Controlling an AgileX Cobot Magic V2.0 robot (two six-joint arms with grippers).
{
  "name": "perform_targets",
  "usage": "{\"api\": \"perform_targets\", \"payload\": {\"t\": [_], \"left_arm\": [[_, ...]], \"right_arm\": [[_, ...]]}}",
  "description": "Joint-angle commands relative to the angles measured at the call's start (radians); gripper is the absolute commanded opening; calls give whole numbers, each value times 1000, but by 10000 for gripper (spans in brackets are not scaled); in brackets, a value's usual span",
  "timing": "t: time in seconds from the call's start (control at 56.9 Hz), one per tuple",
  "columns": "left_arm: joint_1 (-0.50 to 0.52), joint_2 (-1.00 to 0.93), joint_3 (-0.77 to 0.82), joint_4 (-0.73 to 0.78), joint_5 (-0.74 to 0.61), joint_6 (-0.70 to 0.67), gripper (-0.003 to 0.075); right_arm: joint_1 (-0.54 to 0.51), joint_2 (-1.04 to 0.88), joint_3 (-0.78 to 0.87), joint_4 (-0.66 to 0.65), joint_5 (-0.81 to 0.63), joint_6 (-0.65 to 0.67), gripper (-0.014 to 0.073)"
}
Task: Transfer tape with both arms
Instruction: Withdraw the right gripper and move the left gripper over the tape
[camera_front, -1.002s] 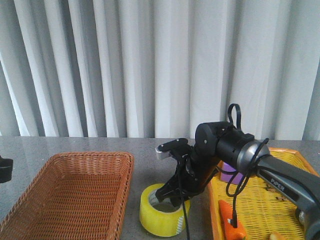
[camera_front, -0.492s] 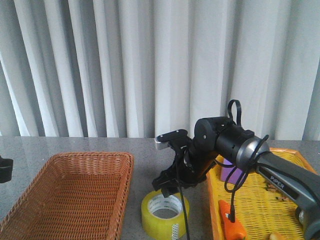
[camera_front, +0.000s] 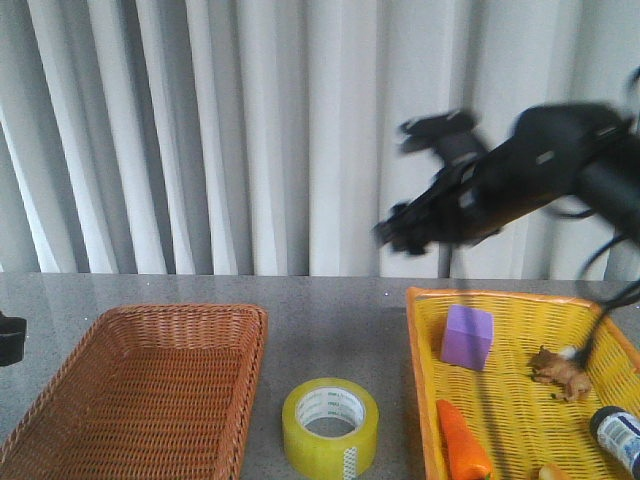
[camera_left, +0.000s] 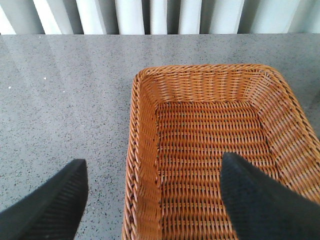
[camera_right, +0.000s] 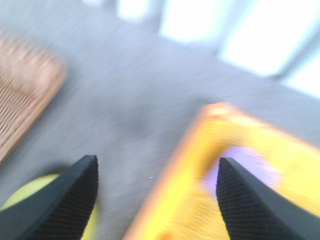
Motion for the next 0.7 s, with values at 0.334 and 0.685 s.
{"api": "perform_targets", "payload": {"t": [0.334, 0.685], "left_arm": [[-204, 49, -34, -9, -114, 75, 539], [-365, 187, -276, -42, -98, 76, 498]], "right_arm": [[-326, -280, 150, -18, -17, 43, 257], [-445, -356, 312, 121, -53, 2, -8]]}}
